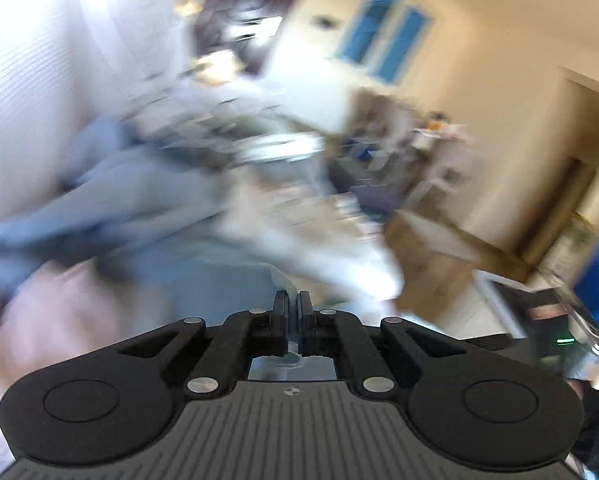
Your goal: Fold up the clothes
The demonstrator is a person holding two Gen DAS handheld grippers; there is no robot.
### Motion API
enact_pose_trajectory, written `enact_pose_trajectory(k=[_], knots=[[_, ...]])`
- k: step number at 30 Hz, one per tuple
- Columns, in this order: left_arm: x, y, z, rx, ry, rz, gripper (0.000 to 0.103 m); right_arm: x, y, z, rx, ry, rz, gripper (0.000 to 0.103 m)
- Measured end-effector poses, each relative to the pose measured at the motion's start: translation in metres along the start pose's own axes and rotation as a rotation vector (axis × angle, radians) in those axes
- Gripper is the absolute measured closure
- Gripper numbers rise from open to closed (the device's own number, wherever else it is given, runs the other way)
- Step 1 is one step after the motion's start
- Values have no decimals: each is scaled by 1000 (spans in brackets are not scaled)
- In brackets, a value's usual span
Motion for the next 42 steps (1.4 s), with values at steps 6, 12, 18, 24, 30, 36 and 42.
enact_pose_trajectory(k=[6, 12, 18, 24, 30, 36, 42], knots=[[82, 32, -51, 134, 86, 214, 99, -17, 3, -23, 83, 15, -43, 64], [118, 93, -29, 73, 16, 359, 59, -33, 14, -58, 120, 78, -45, 58], [94, 89, 2, 95, -70, 353, 51, -21, 14, -79, 95, 117, -12, 54], [88, 35, 63, 106, -212, 303, 30, 7, -2, -76, 48, 95, -26, 43], [114, -1, 98, 51, -204, 247, 30, 45, -26, -88, 68, 47, -37, 37], [152, -19, 109, 111, -209, 242, 30, 83, -54, -104, 104, 31, -10, 45], [186, -31, 115, 168, -183, 261, 32, 110, -78, -96, 6, -31, 20, 63]])
Point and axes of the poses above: each gripper's, at about its wrist camera, not at the fingertips, and x roughly the way its jaws point, z to its left, y to its underside, the point moved 8 cm from there along x, roughly the way its jaws point, and after that the axes turned 14 degrees about y, right-handed, at the moved point
